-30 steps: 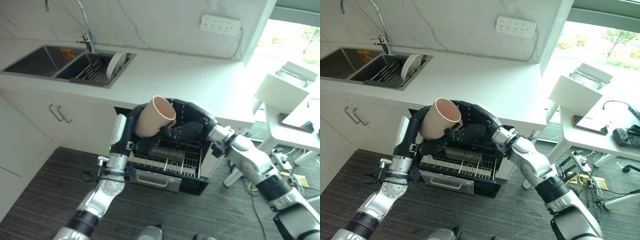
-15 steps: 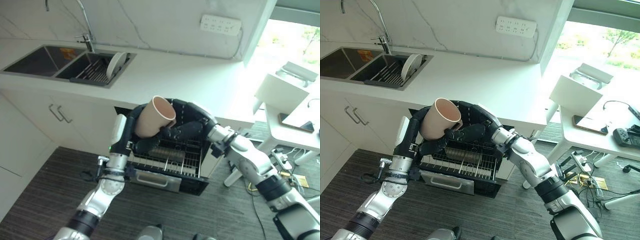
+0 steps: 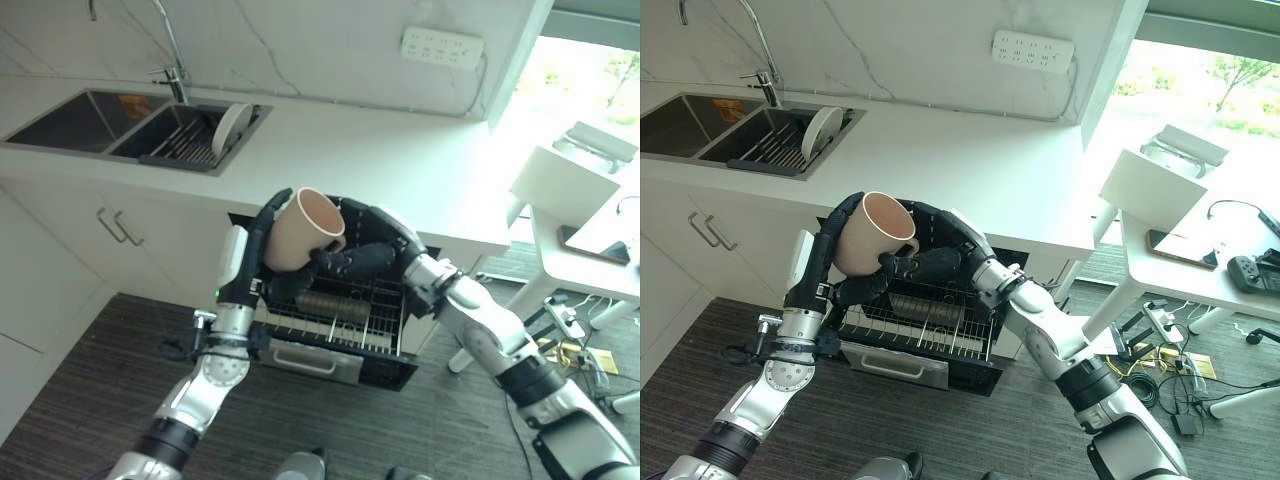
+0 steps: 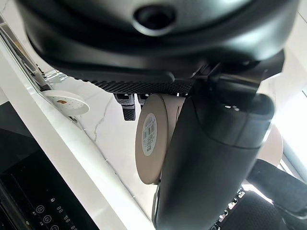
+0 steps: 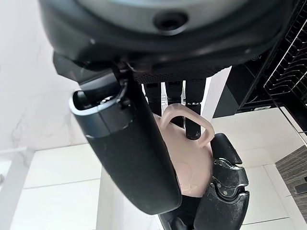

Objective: Place the dishes in the dishwasher.

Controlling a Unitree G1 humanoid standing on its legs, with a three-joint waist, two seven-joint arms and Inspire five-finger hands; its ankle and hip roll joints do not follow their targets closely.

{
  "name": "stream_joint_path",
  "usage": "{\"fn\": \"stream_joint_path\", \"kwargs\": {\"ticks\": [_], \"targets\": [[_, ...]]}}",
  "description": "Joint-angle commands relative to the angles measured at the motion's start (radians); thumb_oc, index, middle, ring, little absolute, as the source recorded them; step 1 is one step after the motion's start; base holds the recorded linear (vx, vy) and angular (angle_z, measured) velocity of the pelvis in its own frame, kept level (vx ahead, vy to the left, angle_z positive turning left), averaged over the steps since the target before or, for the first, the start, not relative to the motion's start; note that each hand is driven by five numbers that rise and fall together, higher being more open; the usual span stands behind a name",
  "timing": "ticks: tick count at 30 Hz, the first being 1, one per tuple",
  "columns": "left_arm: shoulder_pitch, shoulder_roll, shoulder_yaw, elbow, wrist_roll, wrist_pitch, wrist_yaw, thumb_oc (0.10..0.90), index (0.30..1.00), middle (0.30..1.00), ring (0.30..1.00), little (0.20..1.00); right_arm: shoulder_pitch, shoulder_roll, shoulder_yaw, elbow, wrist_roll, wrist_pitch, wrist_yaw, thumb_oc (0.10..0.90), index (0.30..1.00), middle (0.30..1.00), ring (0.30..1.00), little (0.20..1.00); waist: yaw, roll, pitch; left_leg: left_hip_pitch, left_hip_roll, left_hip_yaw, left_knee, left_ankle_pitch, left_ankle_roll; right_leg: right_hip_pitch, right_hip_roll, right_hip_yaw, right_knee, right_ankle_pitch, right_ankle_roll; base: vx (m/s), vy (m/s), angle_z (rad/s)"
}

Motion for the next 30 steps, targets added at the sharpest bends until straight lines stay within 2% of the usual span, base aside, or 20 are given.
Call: {"fn": "stream_joint_path", "kwargs": {"ticks": [1, 10, 13, 17, 24, 30], "targets": [[-0.115, -0.022, -0.049, -0.064, 0.044, -0.024, 0.012, 0.800, 0.900, 0.900, 0.900, 0.900, -0.090, 0.115, -0.048, -0.124, 0.093, -0.171, 0.018, 0.400, 0.300, 0.300, 0.300, 0.300, -0.019, -0.001, -0.053, 0.001, 0.077, 0.073, 0.068, -0.128, -0.022, 0.043, -0.053, 0.047, -0.008, -0.078, 0.086, 0.00, 0.000, 0.00], [-0.011, 0.011, 0.034, -0.060, 0.077, -0.028, 0.016, 0.800, 0.900, 0.900, 0.900, 0.900, 0.142, 0.029, -0.126, -0.068, 0.012, -0.157, 0.070, 0.400, 0.300, 0.300, 0.300, 0.300, -0.050, 0.004, -0.046, -0.006, 0.092, 0.088, 0.068, -0.121, -0.028, 0.035, -0.047, 0.053, -0.008, -0.077, 0.087, 0.00, 0.000, 0.00], [0.012, 0.019, 0.049, -0.061, 0.078, -0.035, 0.008, 0.800, 0.900, 0.900, 0.900, 0.900, 0.190, 0.011, -0.151, -0.029, 0.056, -0.153, 0.107, 0.400, 0.300, 0.300, 0.300, 0.300, -0.056, 0.003, -0.044, -0.010, 0.096, 0.092, 0.068, -0.119, -0.031, 0.032, -0.046, 0.052, -0.008, -0.076, 0.088, 0.00, 0.000, 0.00], [0.021, 0.022, 0.052, -0.065, 0.073, -0.047, 0.000, 0.800, 0.900, 0.900, 0.900, 0.900, 0.217, 0.015, -0.157, -0.004, 0.114, -0.150, 0.150, 0.400, 0.300, 0.300, 0.300, 0.300, -0.058, 0.003, -0.040, -0.010, 0.097, 0.093, 0.068, -0.119, -0.031, 0.032, -0.047, 0.048, -0.008, -0.078, 0.088, 0.00, 0.000, 0.00], [0.021, 0.011, 0.040, -0.072, 0.085, -0.052, -0.004, 0.800, 0.900, 0.900, 0.900, 0.900, 0.228, 0.048, -0.127, 0.008, 0.108, -0.163, 0.155, 0.400, 0.300, 0.300, 0.300, 0.300, -0.055, 0.007, -0.035, -0.011, 0.096, 0.094, 0.068, -0.119, -0.031, 0.033, -0.052, 0.042, -0.008, -0.079, 0.088, 0.00, 0.000, 0.00], [0.046, 0.023, 0.069, -0.075, 0.101, -0.038, -0.009, 0.800, 0.900, 0.900, 0.900, 0.900, 0.264, 0.039, -0.153, 0.023, 0.015, -0.174, 0.103, 0.400, 0.300, 0.300, 0.300, 0.300, -0.060, 0.011, -0.032, -0.009, 0.100, 0.104, 0.068, -0.120, -0.031, 0.034, -0.056, 0.038, -0.008, -0.079, 0.090, 0.00, 0.000, 0.00]]}}
